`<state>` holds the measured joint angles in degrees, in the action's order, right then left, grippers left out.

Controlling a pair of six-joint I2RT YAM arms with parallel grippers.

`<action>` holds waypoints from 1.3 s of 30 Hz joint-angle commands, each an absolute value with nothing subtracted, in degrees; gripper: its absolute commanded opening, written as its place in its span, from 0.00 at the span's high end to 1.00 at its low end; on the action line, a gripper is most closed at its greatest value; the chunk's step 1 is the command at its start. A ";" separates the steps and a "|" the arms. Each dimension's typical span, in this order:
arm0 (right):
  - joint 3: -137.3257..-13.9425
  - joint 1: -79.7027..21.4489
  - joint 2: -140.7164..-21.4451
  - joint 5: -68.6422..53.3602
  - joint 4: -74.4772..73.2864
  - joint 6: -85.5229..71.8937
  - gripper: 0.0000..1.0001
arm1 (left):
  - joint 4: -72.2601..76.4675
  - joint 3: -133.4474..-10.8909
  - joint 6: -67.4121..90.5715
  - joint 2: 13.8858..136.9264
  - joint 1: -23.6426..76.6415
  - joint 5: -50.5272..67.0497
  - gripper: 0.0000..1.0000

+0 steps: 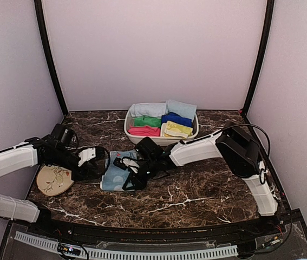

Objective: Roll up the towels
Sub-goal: Roll the towel at the center of the board.

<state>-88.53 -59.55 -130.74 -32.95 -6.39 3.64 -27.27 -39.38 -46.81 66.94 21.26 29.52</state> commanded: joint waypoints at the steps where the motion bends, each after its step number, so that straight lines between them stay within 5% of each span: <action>1: -91.31 -57.98 -135.39 -43.61 -18.72 -6.57 1.00 | -31.73 -39.26 -50.44 64.28 26.29 30.13 0.59; 17: -93.91 -56.60 -137.46 -48.26 -18.70 -16.15 1.00 | -20.48 -39.98 -48.97 80.15 38.24 16.95 0.62; 21: -94.10 -56.60 -136.80 -47.82 -16.94 -17.48 0.98 | -19.91 -39.85 -48.06 81.58 38.51 16.55 0.77; 25: -90.66 -56.43 -132.21 -42.10 -12.46 -16.85 0.81 | -21.76 -40.21 -46.79 83.34 38.51 17.49 0.99; 33: -70.23 -55.11 -114.00 -24.03 5.13 -13.82 0.41 | -29.11 -42.31 -45.21 84.38 35.74 26.95 1.00; 34: -67.45 -55.15 -111.87 -22.04 7.46 -12.47 0.14 | -30.75 -43.35 -45.14 84.91 35.61 28.76 1.00; 35: -63.93 -55.35 -109.54 -19.30 9.62 -10.75 0.02 | -32.52 -44.39 -45.07 85.57 33.85 30.53 1.00; 39: -52.22 -59.84 -99.79 -4.90 17.91 1.21 0.00 | -41.40 -49.63 -45.58 89.59 30.55 39.17 1.00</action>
<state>-60.45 -55.75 -107.20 -21.74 5.91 -10.72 -29.85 -45.08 -45.78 86.89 33.34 28.34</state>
